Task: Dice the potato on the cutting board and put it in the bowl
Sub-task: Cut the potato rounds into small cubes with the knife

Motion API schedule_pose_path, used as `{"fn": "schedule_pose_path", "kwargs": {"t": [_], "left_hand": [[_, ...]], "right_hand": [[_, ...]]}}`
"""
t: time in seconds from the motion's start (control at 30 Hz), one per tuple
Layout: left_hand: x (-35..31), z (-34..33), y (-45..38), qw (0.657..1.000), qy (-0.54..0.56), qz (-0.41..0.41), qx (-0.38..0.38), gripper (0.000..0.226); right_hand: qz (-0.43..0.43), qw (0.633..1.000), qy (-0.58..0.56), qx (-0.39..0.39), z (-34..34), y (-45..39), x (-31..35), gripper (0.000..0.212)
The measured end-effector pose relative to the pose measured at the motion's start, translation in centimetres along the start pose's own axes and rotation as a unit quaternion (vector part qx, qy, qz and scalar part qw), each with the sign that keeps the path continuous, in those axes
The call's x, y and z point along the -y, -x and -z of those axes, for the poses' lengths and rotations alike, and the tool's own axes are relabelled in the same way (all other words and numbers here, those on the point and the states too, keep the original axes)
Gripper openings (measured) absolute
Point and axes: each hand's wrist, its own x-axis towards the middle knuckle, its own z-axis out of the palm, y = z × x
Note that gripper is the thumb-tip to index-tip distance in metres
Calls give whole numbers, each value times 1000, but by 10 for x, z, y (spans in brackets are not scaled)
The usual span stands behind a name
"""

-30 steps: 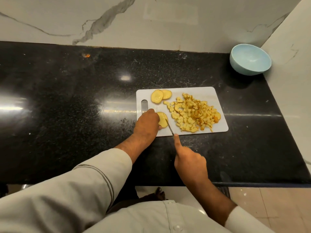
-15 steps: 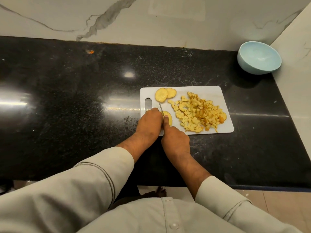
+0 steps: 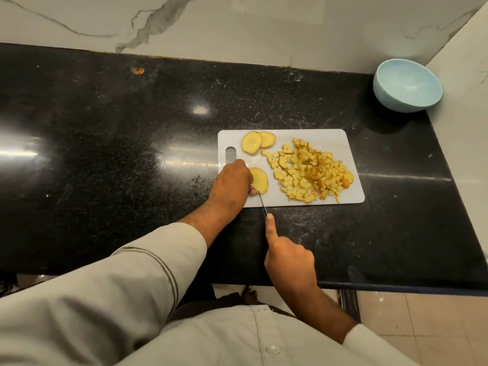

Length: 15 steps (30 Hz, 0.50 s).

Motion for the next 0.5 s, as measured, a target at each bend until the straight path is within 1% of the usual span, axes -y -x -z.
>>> {"fn": "schedule_pose_path", "kwargs": {"t": [0.07, 0.13, 0.17, 0.27, 0.33, 0.4, 0.5], "left_hand": [[1, -1, 0, 1000, 22, 11, 5, 12], [3, -1, 4, 1000, -8, -20, 20, 6], [3, -1, 6, 999, -27, -34, 22, 6], [2, 1, 10, 994, -83, -63, 14, 22], [0, 4, 12, 992, -103, -74, 13, 26], [-1, 6, 13, 992, -102, -76, 17, 26], [-1, 10, 13, 994, -90, -61, 29, 18]], "right_hand": [[5, 1000, 4, 4, 0, 14, -8, 70], [-5, 1000, 0, -1, 6, 15, -10, 67], [-11, 1000, -3, -10, 11, 11, -9, 67], [-9, 999, -9, -40, 24, -11, 3, 68], [-4, 999, -5, -51, 27, -32, 11, 70], [-1, 999, -11, -45, 29, -52, 20, 69], [7, 1000, -19, -22, 27, -68, 27, 68]]}}
